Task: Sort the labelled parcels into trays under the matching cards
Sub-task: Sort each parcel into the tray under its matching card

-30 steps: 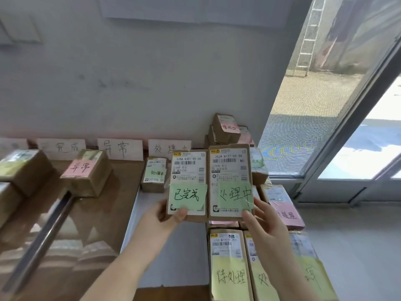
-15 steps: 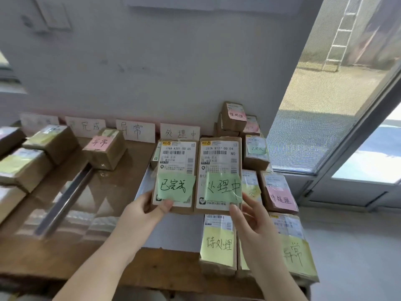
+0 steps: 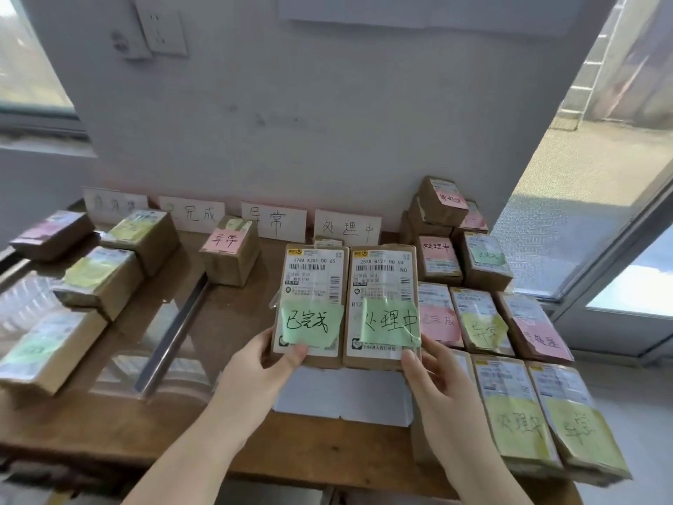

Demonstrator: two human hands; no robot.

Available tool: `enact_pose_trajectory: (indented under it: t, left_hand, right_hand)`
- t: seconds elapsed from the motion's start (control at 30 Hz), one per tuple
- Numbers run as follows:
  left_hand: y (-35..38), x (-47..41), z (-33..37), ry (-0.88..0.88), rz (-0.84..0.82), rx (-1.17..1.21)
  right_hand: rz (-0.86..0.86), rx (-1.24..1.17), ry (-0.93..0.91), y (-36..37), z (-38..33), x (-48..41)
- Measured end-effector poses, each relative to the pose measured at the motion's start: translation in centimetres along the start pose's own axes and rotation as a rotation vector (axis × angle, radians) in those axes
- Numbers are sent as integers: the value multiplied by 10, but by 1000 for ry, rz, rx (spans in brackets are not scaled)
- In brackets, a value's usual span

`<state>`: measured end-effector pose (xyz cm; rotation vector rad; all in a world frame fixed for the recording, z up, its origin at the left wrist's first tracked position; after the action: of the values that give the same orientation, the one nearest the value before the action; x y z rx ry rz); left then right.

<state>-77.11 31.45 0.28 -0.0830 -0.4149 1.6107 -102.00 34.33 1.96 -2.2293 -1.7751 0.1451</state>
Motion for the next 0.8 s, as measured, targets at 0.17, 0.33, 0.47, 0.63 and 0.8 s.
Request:
enact_pose_trajectory:
  t: [0.17, 0.33, 0.47, 0.63, 0.8]
  left_hand:
    - [-52, -26, -38, -65, -46, -22]
    - [-98, -44, -81, -155, -87, -39]
    - [-118, -52, -102, -185, -157, -48]
    - [-126, -52, -116, -239, -201, -36]
    - [-125, -54, -129, -281, -207, 13]
  right_hand:
    - [33, 39, 82, 66, 2, 14]
    - [67, -11, 244, 133, 26, 28]
    - [100, -16, 315, 164, 32, 42]
    - [129, -18, 375, 178, 37, 54]
    - [141, -99, 446, 186, 54, 56]
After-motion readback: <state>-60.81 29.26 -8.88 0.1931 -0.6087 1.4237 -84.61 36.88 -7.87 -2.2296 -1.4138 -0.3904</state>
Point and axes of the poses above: each hand's wrist, its own x-axis away from the middle knuckle, its own y-axis out of the palm, z = x × y, the point moved 10 cm from there along -x, towards the middle knuckle, and after that the axes turned 1 degree about -y, right-handed, at the moved point
